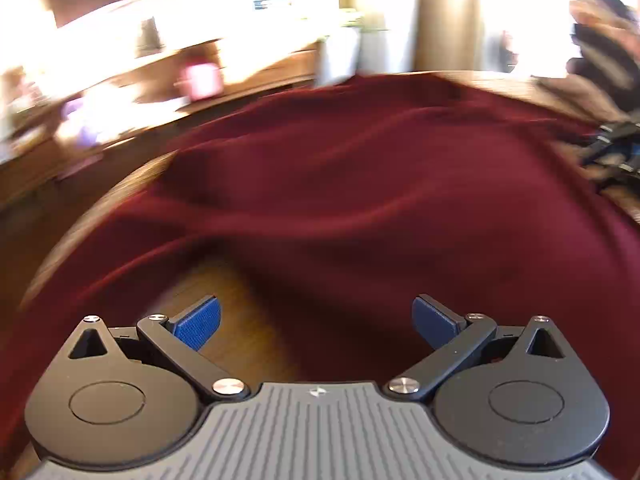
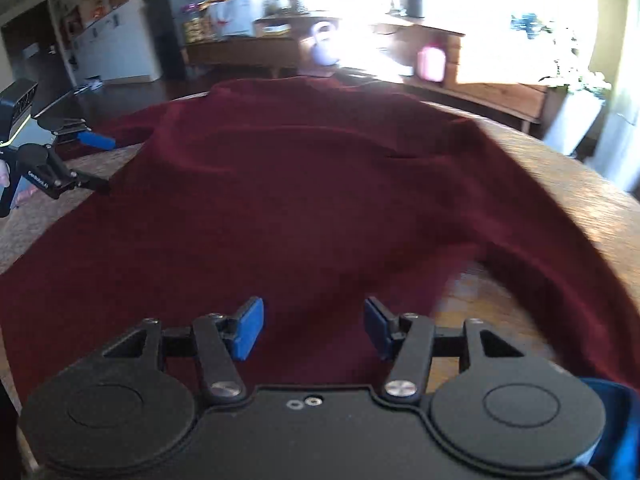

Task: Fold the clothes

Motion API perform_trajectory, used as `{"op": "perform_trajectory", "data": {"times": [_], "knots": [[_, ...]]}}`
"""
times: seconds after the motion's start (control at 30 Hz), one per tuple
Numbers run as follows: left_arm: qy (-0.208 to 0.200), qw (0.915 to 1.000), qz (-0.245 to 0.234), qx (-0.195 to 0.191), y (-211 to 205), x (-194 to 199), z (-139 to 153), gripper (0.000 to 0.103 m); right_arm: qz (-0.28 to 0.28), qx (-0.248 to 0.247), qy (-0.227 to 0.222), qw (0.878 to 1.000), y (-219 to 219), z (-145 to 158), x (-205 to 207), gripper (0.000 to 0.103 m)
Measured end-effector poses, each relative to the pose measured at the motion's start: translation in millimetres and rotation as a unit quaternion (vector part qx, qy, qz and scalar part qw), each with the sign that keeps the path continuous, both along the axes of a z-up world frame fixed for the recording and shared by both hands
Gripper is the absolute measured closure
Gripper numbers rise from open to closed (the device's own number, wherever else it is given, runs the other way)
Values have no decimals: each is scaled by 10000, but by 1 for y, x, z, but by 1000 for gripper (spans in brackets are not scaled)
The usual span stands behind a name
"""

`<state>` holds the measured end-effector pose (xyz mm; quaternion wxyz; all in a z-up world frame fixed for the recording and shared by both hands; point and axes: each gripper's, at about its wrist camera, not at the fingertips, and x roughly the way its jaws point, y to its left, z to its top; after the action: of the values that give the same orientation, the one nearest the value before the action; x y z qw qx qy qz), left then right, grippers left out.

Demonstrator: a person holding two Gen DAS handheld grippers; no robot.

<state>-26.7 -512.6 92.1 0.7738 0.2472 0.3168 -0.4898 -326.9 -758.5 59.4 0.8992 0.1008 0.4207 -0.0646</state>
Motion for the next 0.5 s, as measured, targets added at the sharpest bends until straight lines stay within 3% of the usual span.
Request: {"op": "perform_trajectory", "data": {"times": [0.1, 0.2, 0.5], "knots": [[153, 9980, 594, -176, 55, 17, 0, 0, 377, 83, 72, 9992, 39, -13, 33, 0], [-2, 9958, 899, -177, 90, 25, -6, 0, 583, 55, 167, 9981, 69, -22, 62, 0], [-429, 9942, 930, -318, 94, 71, -6, 0, -7, -275, 151, 9995, 109, -38, 99, 0]]}}
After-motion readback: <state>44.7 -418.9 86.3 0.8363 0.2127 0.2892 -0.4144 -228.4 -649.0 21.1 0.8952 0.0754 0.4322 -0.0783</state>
